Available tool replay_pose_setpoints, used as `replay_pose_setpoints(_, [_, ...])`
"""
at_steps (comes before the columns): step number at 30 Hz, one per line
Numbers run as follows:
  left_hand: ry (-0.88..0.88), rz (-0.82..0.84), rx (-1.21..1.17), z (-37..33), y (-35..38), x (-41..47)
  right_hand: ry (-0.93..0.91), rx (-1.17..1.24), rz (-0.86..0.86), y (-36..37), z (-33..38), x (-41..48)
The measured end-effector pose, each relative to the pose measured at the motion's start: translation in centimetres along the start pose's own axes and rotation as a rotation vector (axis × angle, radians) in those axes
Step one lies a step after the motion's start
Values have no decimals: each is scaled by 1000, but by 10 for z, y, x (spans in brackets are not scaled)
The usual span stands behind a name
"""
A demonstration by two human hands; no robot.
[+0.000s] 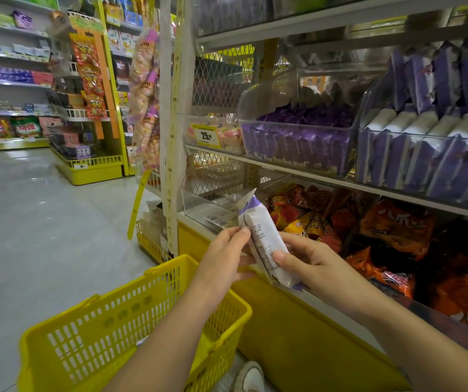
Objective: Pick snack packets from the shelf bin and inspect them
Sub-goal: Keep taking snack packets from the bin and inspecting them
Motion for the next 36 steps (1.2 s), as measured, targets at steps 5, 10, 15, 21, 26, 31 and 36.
replay_pose_setpoints(5, [-43,154,-202,3,23,-3,-39,-334,-110,8,4,0])
replay_pose_setpoints(10, [74,125,-352,-13,33,0,-6,-247,-167,-22,19,-8])
replay_pose_setpoints(15, [151,92,-437,-31,62,3,-68,-119,-69,-70,39,-25])
replay_pose_setpoints(21, [342,199,-109,-75,127,9,-85,-289,-285,-133,73,-49])
replay_pose_setpoints(26, [430,288,180,-109,177,15,-18,-225,-339,-196,98,-62])
replay_pose_setpoints(31, [524,324,510,-128,207,34,51,-576,-480,-261,113,-73])
replay_pose_setpoints(36, [796,338,862,-130,234,59,324,-1209,-427,-316,105,-79])
Point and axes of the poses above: each hand's wrist, its own x-axis towards the middle knuckle, its own y-axis out of the palm, z = x × y, the point moved 1 cm from there along x, towards the middle knuckle, and after that the axes turned 14 degrees about -x, right-handed, at the moved point
